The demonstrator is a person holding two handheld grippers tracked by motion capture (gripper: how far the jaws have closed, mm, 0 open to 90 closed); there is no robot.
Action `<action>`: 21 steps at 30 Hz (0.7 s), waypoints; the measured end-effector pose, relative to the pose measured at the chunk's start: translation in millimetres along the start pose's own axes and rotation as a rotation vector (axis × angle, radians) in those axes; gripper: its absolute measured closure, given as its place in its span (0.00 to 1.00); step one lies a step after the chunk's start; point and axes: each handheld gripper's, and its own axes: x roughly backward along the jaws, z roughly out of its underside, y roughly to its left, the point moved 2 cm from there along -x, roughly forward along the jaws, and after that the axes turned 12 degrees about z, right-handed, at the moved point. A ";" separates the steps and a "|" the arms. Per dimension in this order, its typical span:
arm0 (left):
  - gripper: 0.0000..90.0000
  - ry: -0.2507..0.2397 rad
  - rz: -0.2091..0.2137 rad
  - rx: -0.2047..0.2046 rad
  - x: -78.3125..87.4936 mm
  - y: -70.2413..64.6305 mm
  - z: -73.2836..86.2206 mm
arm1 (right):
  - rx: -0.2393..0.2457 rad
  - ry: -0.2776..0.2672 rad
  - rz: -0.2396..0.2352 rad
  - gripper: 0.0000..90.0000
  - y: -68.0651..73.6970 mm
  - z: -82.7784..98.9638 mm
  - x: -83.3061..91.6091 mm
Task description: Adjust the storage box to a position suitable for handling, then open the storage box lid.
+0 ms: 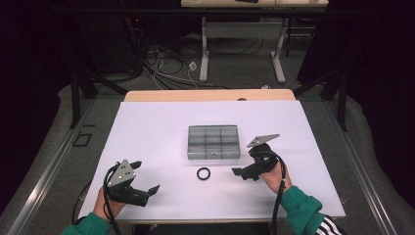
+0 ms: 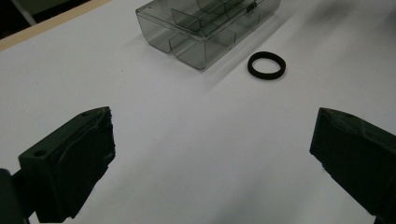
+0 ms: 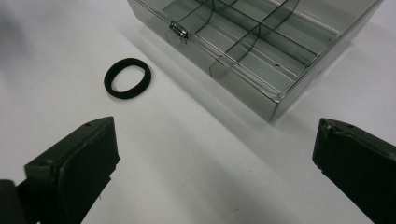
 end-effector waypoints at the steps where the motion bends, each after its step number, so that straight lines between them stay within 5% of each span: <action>1: 0.00 -0.001 0.000 0.002 0.0 0.0 0.1 | 0.004 -0.002 -0.005 0.00 0.6 -0.2 -0.4; 21: 0.00 -0.001 0.002 0.006 -0.4 -0.1 0.2 | 0.003 0.004 -0.030 0.00 5.2 -1.6 -1.5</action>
